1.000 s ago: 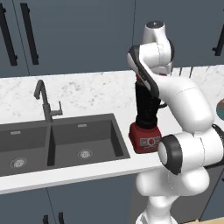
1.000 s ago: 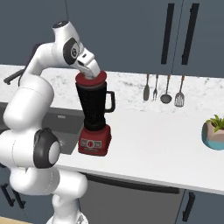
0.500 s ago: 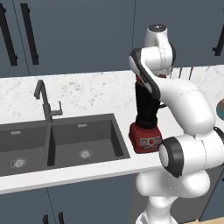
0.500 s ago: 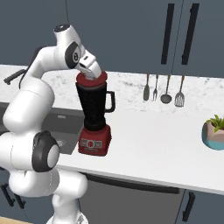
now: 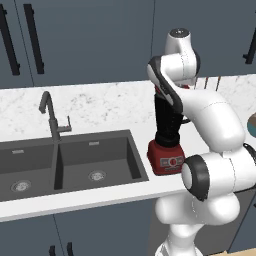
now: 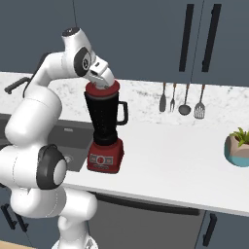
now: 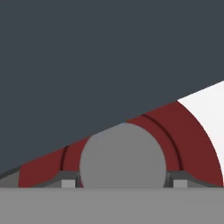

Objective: Close the lid blender by securely placing the lid on top.

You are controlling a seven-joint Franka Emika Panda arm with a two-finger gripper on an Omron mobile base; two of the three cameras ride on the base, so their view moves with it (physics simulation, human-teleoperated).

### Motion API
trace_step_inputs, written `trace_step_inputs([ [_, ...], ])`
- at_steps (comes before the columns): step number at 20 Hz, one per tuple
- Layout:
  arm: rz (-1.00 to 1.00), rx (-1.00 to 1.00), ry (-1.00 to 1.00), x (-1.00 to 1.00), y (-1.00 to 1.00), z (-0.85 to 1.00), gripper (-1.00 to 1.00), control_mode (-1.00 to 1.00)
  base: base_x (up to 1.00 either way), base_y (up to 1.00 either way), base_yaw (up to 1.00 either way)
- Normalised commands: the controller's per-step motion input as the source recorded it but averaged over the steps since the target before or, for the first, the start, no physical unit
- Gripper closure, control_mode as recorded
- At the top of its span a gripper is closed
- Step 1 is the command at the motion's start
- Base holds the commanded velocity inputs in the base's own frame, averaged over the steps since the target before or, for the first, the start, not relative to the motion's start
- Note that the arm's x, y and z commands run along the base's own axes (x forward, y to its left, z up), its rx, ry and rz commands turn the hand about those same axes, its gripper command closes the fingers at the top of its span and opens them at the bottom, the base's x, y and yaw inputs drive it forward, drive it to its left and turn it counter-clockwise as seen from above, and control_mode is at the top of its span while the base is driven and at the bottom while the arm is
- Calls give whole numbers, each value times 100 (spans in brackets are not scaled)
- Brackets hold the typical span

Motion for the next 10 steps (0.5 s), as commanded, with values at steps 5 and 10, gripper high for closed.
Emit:
trace_step_inputs([
  [5, 8, -2, 10, 5, 15, -41, 100, -100, 0, 0, 0],
  [10, 8, 1, 2, -32, 25, -31, 100, -100, 0, 0, 0],
])
